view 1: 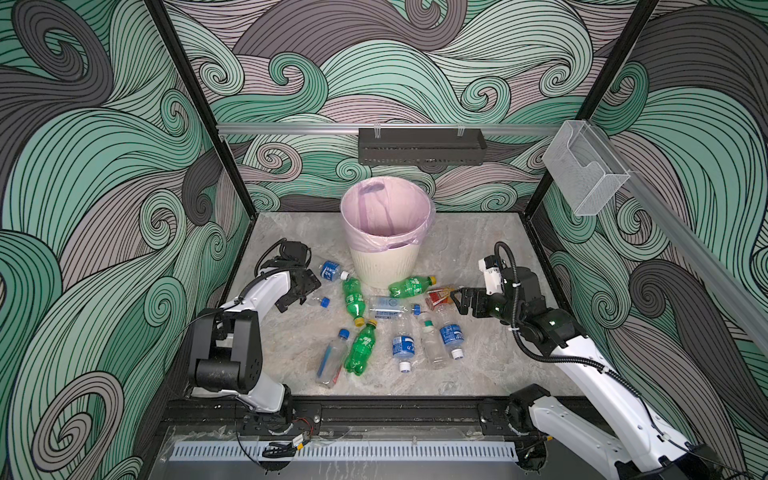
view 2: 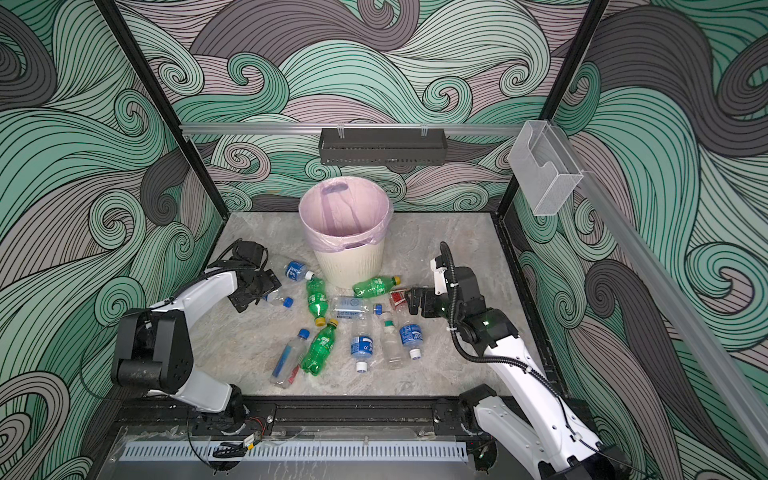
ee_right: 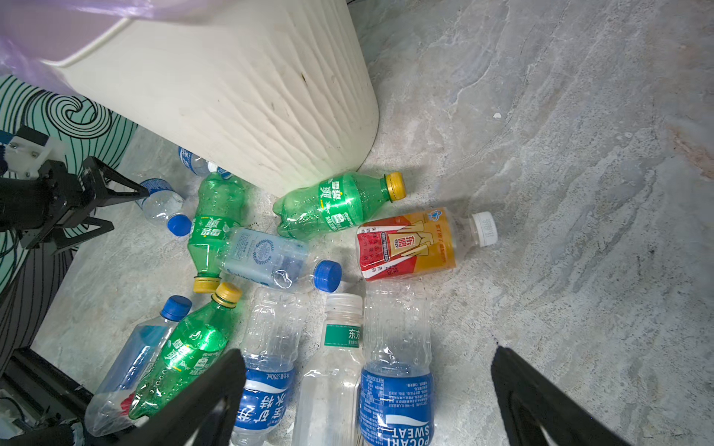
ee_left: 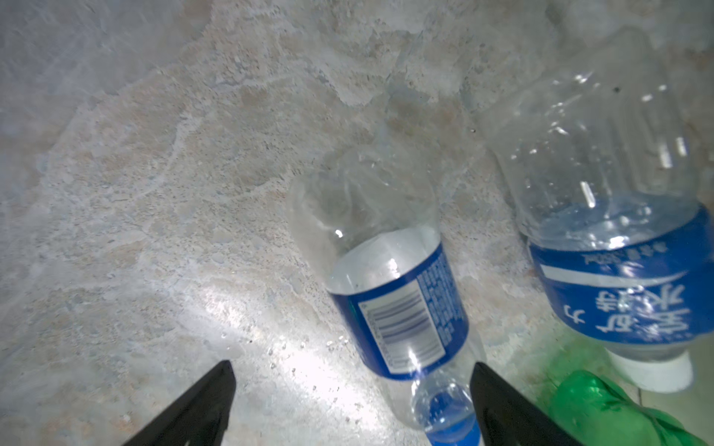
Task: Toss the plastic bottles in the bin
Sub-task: 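Close left gripper on the blue-labelled barcode bottle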
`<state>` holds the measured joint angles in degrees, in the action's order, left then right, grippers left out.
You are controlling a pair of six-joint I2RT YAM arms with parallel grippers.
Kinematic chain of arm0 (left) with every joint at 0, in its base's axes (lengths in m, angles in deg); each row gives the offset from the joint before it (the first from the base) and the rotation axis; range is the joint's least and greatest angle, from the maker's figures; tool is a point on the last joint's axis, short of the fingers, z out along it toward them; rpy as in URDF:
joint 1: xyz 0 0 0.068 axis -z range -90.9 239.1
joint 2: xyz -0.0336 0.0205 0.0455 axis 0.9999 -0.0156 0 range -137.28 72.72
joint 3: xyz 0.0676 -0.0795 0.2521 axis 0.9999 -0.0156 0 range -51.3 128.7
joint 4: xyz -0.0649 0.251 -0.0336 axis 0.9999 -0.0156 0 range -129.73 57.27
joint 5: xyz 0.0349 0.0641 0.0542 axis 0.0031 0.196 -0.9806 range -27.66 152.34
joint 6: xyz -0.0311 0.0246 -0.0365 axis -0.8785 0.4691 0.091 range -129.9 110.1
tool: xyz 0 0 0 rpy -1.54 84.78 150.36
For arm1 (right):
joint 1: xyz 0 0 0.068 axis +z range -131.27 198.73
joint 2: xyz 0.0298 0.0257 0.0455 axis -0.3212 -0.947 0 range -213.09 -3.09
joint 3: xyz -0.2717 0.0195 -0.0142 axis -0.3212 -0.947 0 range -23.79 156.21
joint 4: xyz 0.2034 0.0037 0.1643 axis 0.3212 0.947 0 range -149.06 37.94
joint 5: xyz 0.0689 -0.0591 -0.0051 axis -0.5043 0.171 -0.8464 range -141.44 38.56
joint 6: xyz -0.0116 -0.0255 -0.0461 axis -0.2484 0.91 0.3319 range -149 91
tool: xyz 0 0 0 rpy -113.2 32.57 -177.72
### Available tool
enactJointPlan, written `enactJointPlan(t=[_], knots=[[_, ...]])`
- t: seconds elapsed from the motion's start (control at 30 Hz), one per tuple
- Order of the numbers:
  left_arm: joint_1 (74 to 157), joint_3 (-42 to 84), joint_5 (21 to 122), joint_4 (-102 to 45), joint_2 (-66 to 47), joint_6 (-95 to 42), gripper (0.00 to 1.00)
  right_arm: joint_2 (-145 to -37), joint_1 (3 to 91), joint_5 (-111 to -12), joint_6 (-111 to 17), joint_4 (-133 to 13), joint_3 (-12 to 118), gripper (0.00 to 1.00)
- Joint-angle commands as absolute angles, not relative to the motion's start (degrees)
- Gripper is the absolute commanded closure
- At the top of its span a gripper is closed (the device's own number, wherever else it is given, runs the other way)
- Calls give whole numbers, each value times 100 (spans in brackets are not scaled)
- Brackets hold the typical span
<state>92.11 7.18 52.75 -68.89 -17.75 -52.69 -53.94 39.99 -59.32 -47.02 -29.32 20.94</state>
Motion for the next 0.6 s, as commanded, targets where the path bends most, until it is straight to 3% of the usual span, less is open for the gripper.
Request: enactJointPlan(t=[0.0, 0.2, 0.43, 0.57], knots=[[9109, 986, 5521, -6758, -2084, -5385, 4, -5311, 3968, -5854, -4736, -2987, 2034, 1], [9053, 992, 5618, -6446, -2361, -5420, 6, -5258, 3967, -5837, -4720, -2917, 1991, 1], [8956, 836, 5800, -6409, -2547, -5463, 20, -5247, 3970, -5823, -4762, -2948, 1929, 1], [8935, 698, 5856, -6350, -2524, -5490, 23, -5284, 3966, -5835, -4762, -2974, 1932, 1]])
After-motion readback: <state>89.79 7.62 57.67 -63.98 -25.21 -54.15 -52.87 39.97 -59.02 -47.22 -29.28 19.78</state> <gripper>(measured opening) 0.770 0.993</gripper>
